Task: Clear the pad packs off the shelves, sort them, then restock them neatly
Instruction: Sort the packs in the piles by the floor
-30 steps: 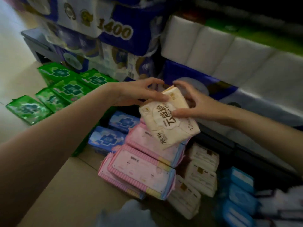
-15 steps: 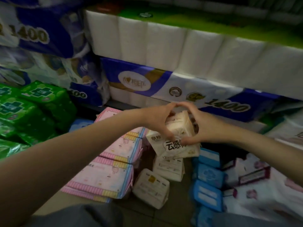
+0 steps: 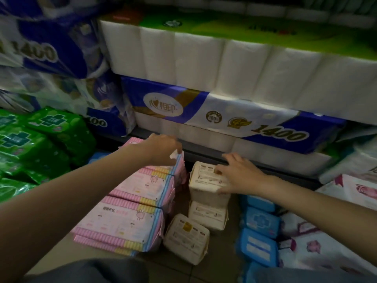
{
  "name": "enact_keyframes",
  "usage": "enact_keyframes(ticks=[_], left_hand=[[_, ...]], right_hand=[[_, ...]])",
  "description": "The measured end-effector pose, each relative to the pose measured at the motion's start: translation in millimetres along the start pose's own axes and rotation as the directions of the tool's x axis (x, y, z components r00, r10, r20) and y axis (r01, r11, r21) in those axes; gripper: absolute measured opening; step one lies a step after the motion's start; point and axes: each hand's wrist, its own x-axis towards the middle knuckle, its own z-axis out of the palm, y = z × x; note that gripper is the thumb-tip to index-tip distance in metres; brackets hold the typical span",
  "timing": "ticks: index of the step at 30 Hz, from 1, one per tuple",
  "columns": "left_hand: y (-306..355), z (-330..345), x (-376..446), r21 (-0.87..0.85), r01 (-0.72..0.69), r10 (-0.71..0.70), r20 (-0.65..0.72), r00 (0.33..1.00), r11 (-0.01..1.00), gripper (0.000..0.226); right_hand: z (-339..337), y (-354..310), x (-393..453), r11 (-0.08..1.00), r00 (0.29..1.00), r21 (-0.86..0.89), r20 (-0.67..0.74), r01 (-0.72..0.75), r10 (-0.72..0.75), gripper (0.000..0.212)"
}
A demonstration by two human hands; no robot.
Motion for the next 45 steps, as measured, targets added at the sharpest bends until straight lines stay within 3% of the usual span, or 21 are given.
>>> enact_keyframes(ticks=[3,5,8,11,13,15,17,19,22,25,27,30,33,38,42,45], left_hand=[[-12.0,-40.4,-10.0,-0.048,-0.038,0.020,-0.324,0.946,0.998,0.032],[-20.7,-83.4,-19.6,-0.071,-0.111,0.046,-0.604,0.795,0.991,0.034],[-35.0,-156.4,-40.4,-0.002,-0.141,0.070,-0.861,0.503,0.990,0.031],[-51.8,-228.0,-65.9,0.025,-0.123,0.055,-0.969,0.240,0.992,0.034],[-65.2,-268.5,-79.9,0.034,-0.106,0.049,-0.988,0.144,0.994,0.031],[-80.0,-301.4,-89.1,0.028,-0.076,0.035,-0.996,0.086,0.997,0.026],[-96.4,-326.0,-93.5,-0.023,-0.040,-0.021,-0.997,0.069,0.999,0.022],[-114.3,-343.3,-94.3,-0.086,0.004,-0.086,-0.991,0.102,0.996,0.024],[-139.0,-358.8,-91.7,-0.130,0.110,-0.149,-0.972,0.183,0.985,0.030],[-162.2,-367.1,-86.2,-0.188,0.150,-0.217,-0.952,0.214,0.971,0.032],[-174.5,-372.5,-82.1,-0.218,0.171,-0.255,-0.937,0.238,0.961,0.032],[-187.2,-382.3,-77.2,-0.242,0.216,-0.297,-0.914,0.275,0.946,0.031],[-192.3,-388.1,-72.7,-0.224,0.230,-0.285,-0.916,0.281,0.947,0.031],[-194.8,-390.7,-73.1,-0.214,0.199,-0.260,-0.934,0.245,0.956,0.032],[-196.5,-386.4,-77.8,-0.229,0.177,-0.266,-0.936,0.229,0.957,0.031],[-196.7,-382.1,-80.2,-0.221,0.193,-0.264,-0.934,0.241,0.956,0.031]], right_hand=[[-59.4,-5.9,-3.1,0.986,0.969,0.143,-0.242,0.083,-0.047,0.037],[-109.3,-11.5,-7.7,0.963,0.881,0.145,-0.453,0.225,-0.138,0.025],[-195.7,-22.7,-22.8,0.931,0.665,-0.031,-0.691,0.363,-0.283,0.023],[-282.7,-31.9,-37.5,0.913,0.412,-0.207,-0.842,0.351,-0.349,0.029],[-333.4,-36.5,-40.2,0.914,0.286,-0.247,-0.895,0.322,-0.343,0.028],[-373.4,-39.8,-36.0,0.924,0.222,-0.253,-0.921,0.285,-0.321,0.023],[-405.4,-42.0,-24.6,0.939,0.252,-0.217,-0.925,0.266,-0.285,0.017],[-434.7,-42.3,-6.4,0.962,0.348,-0.156,-0.909,0.222,-0.228,0.020],[-473.0,-36.4,34.7,0.993,0.505,-0.110,-0.856,0.034,-0.112,0.042],[-502.7,-28.7,83.6,0.984,0.672,-0.090,-0.740,-0.156,0.039,0.071],[-517.9,-23.2,111.7,0.976,0.727,-0.014,-0.670,-0.215,0.151,0.084],[-533.0,-18.2,141.2,0.959,0.731,0.115,-0.625,-0.260,0.273,0.093],[-536.5,-14.8,158.9,0.931,0.705,0.166,-0.615,-0.324,0.355,0.085],[-544.3,-14.8,158.1,0.955,0.571,0.026,-0.797,-0.297,0.199,0.053],[-542.5,-15.4,159.3,0.974,0.683,0.065,-0.703,-0.218,0.200,0.052],[-541.4,-19.2,157.4,0.974,0.656,0.014,-0.737,-0.225,0.162,0.074]])
